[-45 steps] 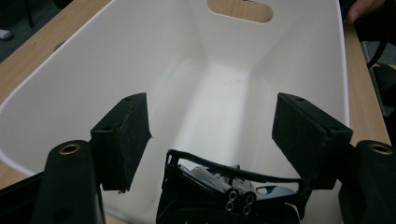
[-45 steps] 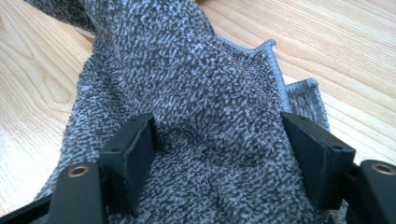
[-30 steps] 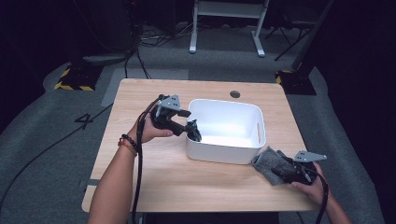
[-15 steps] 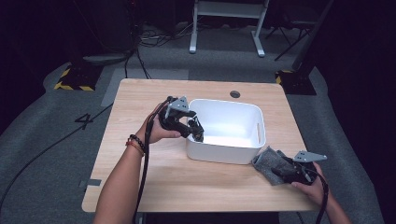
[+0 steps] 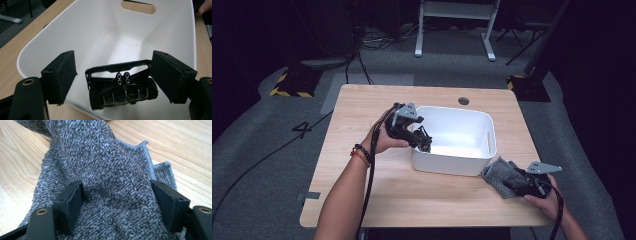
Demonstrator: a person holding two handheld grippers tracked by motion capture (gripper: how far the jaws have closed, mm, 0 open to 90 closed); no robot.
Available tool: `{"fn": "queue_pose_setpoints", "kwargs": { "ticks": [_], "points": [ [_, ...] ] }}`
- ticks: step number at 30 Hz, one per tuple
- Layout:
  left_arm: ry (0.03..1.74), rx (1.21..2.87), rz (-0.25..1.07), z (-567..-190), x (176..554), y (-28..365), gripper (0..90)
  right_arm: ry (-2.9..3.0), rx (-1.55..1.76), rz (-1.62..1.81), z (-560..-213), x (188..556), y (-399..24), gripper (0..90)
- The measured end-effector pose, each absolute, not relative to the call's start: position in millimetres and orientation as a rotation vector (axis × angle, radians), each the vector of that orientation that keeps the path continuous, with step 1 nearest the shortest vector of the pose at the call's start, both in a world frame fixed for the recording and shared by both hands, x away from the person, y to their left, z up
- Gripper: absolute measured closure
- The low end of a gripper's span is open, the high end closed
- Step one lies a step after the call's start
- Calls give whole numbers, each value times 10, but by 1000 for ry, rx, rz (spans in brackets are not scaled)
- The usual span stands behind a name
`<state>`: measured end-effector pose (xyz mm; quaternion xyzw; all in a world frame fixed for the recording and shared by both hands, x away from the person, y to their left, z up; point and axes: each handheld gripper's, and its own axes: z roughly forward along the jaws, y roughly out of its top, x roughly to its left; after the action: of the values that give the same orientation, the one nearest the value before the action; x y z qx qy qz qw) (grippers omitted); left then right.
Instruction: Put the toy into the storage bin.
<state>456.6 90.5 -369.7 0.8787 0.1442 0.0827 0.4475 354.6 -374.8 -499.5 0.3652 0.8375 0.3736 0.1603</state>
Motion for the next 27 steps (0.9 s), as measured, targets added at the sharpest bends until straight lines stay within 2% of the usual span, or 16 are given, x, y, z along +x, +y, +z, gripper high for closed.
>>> {"fn": "queue_pose_setpoints", "kwargs": {
  "ticks": [5,10,19,27],
  "points": [
    [313,2192,212,-3650,4546,714,204,2397,1040,1067,-4993,3538,-3751,283],
    [314,2170,224,-3615,4512,757,192,2398,1038,1073,-4996,3535,-3758,283],
    [364,2120,282,-3576,4430,1051,181,2399,1042,1069,-4995,3534,-3753,283],
    [442,2109,343,-3697,4250,1412,165,2398,1045,1080,-5004,3535,-3765,282]
  ]
}}
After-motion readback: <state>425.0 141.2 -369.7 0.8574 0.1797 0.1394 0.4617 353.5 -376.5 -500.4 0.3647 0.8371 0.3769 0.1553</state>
